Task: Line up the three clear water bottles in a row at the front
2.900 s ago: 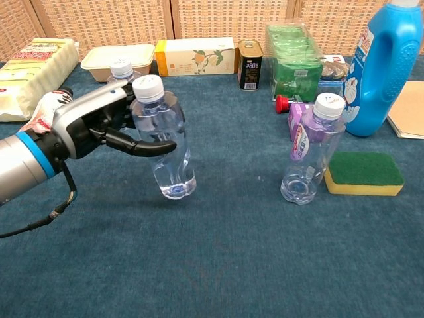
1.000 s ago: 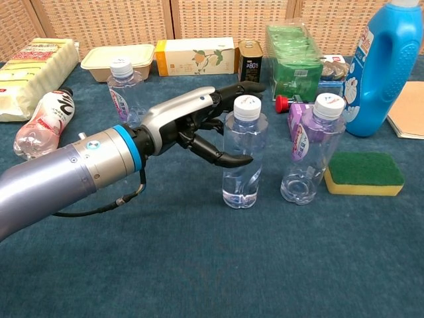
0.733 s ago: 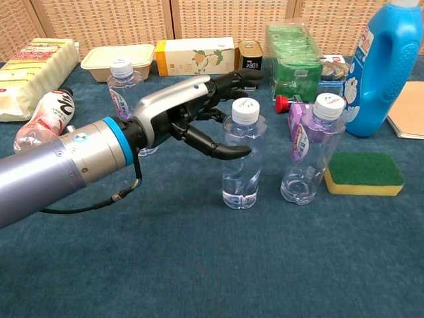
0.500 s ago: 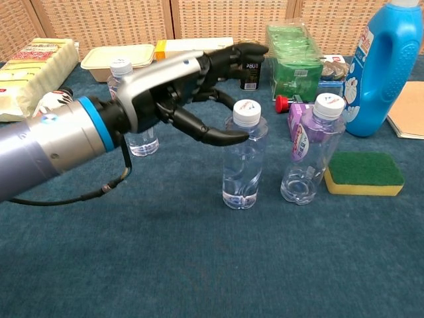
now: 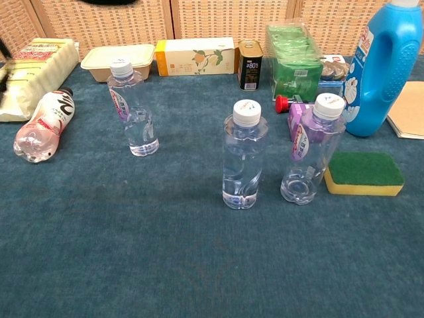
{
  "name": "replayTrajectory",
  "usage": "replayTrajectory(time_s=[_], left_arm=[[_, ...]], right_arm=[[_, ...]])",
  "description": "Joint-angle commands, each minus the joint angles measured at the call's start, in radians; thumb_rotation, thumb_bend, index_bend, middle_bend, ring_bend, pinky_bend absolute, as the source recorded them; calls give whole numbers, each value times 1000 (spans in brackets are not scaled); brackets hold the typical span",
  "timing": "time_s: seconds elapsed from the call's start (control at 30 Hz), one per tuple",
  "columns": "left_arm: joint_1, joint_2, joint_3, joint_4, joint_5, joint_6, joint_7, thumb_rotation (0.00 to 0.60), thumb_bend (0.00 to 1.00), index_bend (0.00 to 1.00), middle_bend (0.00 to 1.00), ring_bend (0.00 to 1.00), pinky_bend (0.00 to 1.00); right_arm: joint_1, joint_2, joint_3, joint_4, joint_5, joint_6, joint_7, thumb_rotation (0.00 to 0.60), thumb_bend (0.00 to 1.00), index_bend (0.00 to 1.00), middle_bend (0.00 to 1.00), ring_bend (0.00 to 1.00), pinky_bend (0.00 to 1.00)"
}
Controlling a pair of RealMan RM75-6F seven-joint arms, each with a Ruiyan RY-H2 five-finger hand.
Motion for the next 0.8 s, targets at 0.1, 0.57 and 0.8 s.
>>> replayTrajectory(time_s=[0.1,0.57,0.8], left_arm=[[82,87,3,60,-38,77,-155,600,162,0,0,0,128],[183,-147,81,616,-162,-6,-639,600,140,0,0,0,128],[158,-321,92,844,-146,-78,-739,600,140,0,0,0,128]], right_arm=[[2,9,-7,4,-16,-5,29,600,0,39,0,0,0],[7,13,-11,-8,-35,-16,25,600,0,39,0,0,0],[11,15,-16,-14,-43,-28,16,600,0,39,0,0,0]])
